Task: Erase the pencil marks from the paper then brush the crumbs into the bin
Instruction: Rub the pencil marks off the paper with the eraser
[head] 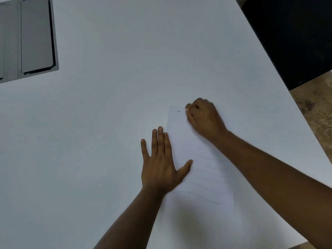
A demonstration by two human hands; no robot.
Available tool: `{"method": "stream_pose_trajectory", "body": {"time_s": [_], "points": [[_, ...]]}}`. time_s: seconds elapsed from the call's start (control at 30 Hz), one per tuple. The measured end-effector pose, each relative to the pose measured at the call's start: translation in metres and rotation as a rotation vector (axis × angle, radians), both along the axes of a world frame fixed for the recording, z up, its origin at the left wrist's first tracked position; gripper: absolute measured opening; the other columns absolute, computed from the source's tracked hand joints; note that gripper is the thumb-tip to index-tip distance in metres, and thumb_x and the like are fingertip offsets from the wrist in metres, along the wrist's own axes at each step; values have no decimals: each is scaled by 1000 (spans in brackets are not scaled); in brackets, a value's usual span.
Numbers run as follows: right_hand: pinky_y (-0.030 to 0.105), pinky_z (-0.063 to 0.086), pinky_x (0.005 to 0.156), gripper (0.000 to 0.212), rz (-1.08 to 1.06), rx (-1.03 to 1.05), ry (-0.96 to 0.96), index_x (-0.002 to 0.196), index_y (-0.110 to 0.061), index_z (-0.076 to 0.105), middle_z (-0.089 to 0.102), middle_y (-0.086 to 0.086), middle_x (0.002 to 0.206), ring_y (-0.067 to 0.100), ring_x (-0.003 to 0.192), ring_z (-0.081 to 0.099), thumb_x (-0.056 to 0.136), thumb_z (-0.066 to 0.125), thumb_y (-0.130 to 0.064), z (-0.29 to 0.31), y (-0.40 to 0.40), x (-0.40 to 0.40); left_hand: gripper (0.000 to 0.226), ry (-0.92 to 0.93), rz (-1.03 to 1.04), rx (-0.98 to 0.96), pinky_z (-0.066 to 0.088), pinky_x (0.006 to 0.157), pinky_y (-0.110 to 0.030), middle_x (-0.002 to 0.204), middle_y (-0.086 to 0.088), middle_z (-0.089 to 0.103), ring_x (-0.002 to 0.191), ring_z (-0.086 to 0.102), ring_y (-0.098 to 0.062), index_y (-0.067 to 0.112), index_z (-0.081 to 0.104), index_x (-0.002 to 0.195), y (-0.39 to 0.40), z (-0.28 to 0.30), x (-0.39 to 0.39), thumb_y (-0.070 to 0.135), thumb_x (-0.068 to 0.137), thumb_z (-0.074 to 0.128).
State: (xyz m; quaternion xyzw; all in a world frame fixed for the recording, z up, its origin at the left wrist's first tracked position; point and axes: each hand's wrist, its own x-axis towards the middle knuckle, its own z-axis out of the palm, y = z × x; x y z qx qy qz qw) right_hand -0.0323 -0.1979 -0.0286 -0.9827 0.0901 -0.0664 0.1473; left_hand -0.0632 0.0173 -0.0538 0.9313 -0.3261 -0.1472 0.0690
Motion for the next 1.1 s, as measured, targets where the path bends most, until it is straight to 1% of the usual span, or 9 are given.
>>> {"method": "stream_pose_trajectory", "body": {"time_s": [0.17,0.27,0.37,0.5,0.57,0.67,0.77,0.93,1.1], "points": [[41,54,66,33,-51,148,-139,97,1,71,58,13,83,29,73,60,96,46,-21,2,-1,-2,108,1,5,-7,-4,125,-61,170,-11,-19,156,-21,-24,6,-10,161,0,1,0,86,91,12],[37,53,71,22,130,215,-124,99,0,71,60,13,85,28,75,61,95,55,-14,1,35,-20,107,-24,1,-28,0,125,-62,171,-13,-10,158,-14,-26,5,-4,161,0,-2,1,85,92,17],[38,48,62,15,262,110,-84,95,-2,69,57,11,80,27,68,56,93,57,-11,-5,46,-26,107,-24,-4,-27,2,125,-63,171,-13,-8,158,-11,-26,6,-3,161,1,-3,-1,85,92,18],[42,46,52,20,-18,-1,-126,79,1,61,49,11,70,27,58,48,95,51,-7,-10,15,1,108,6,3,10,-5,125,-61,169,-10,-20,156,-22,-23,8,-11,160,-1,0,0,86,90,12],[40,50,56,18,-156,91,-127,87,3,65,51,10,75,24,63,50,95,54,-10,-6,6,3,108,9,5,16,-8,124,-60,168,-8,-24,155,-26,-22,9,-14,160,-1,1,0,87,89,8],[25,49,66,20,-206,223,-185,109,-3,71,56,6,85,15,70,55,93,62,-12,10,20,-26,108,-5,9,-1,-7,125,-60,169,-9,-21,156,-24,-23,8,-12,161,-1,2,1,86,89,8],[13,45,70,22,-248,427,-173,115,-10,71,59,-1,88,8,71,57,96,63,-17,19,52,-70,104,-10,3,-17,-4,125,-61,170,-10,-16,157,-19,-24,8,-6,162,0,1,0,83,92,11],[10,47,81,19,-229,661,-87,111,-10,73,67,-3,101,2,93,63,97,63,-16,7,72,-102,91,-7,13,-102,3,125,-61,172,-8,-8,158,-12,-24,13,1,164,3,1,3,73,97,9],[17,51,78,21,-144,745,27,114,-16,73,68,-7,92,7,86,65,95,65,-23,11,52,-100,90,-16,-31,-119,0,125,-61,172,-6,-8,158,-13,-24,14,1,164,6,2,4,72,97,18]]}}
